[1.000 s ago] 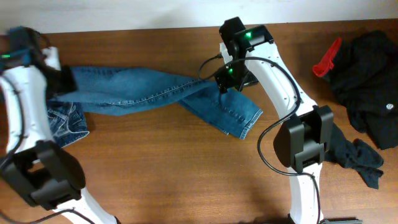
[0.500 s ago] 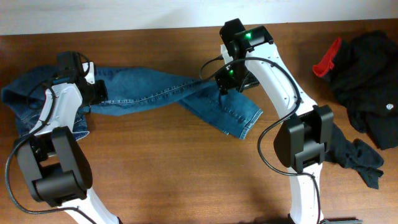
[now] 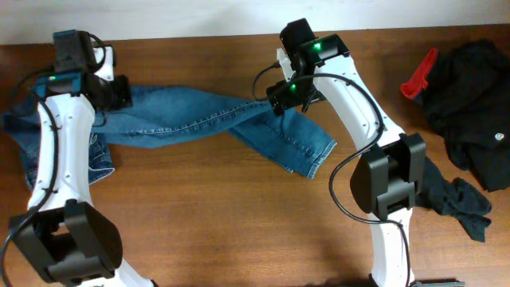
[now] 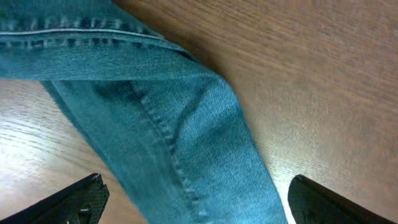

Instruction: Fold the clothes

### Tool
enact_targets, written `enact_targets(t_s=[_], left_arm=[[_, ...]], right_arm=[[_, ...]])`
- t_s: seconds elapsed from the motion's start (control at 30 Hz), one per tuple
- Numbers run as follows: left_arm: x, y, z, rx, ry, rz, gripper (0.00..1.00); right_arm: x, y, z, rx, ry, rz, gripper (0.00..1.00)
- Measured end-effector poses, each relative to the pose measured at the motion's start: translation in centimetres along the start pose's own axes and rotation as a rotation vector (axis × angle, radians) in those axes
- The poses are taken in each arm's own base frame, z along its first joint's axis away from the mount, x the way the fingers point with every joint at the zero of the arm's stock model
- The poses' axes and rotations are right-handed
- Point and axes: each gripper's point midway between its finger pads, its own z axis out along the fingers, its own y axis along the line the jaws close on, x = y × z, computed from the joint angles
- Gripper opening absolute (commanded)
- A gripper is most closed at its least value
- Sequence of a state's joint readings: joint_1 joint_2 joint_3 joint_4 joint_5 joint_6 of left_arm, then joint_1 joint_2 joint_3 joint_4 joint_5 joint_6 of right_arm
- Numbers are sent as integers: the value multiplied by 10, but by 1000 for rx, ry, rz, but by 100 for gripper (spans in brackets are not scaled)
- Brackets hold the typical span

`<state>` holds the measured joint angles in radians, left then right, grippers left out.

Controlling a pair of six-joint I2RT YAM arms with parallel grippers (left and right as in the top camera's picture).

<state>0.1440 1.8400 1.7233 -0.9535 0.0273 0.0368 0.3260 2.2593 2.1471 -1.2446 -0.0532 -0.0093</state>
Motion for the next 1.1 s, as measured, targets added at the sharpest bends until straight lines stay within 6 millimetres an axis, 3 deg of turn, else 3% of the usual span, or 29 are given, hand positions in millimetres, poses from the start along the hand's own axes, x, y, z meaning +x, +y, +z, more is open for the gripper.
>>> enact_targets(t_s=[0.1, 0.17, 0.33, 0.43, 0.53, 0.7, 0.73, 0.77, 0.87, 0.97, 1.07, 1.1], left_arm=[[7, -13, 0, 15, 31, 24, 1], [8, -25, 0, 27, 35, 48, 1], [10, -47, 0, 50, 40, 100, 1], [11, -54, 0, 56, 40, 116, 1], [11, -57, 0, 60, 40, 125, 1], [13, -57, -1, 60, 46, 128, 2], [13, -57, -1, 60, 46, 128, 2], [13, -57, -1, 61, 46, 128, 2], [13, -57, -1, 61, 46, 128, 2], [13, -57, -1, 61, 46, 128, 2], [13, -57, -1, 61, 46, 128, 2], [13, -57, -1, 60, 46, 128, 2]], right_arm=[[0, -5, 16, -17, 17, -12, 93], [6, -13, 38, -26, 63, -13, 91], [36, -24, 78, -48, 210, -8, 94], [37, -22, 80, -64, 211, -32, 92], [42, -17, 86, -97, 224, -54, 75], [60, -7, 96, -159, 269, -66, 18], [62, -4, 96, -174, 273, -64, 11], [63, -3, 95, -181, 275, -67, 4], [65, 0, 90, -199, 290, -62, 4], [51, -11, 73, -129, 256, -61, 4], [11, -37, 18, 47, 97, -80, 4], [-8, -46, -12, 116, 8, -82, 4]])
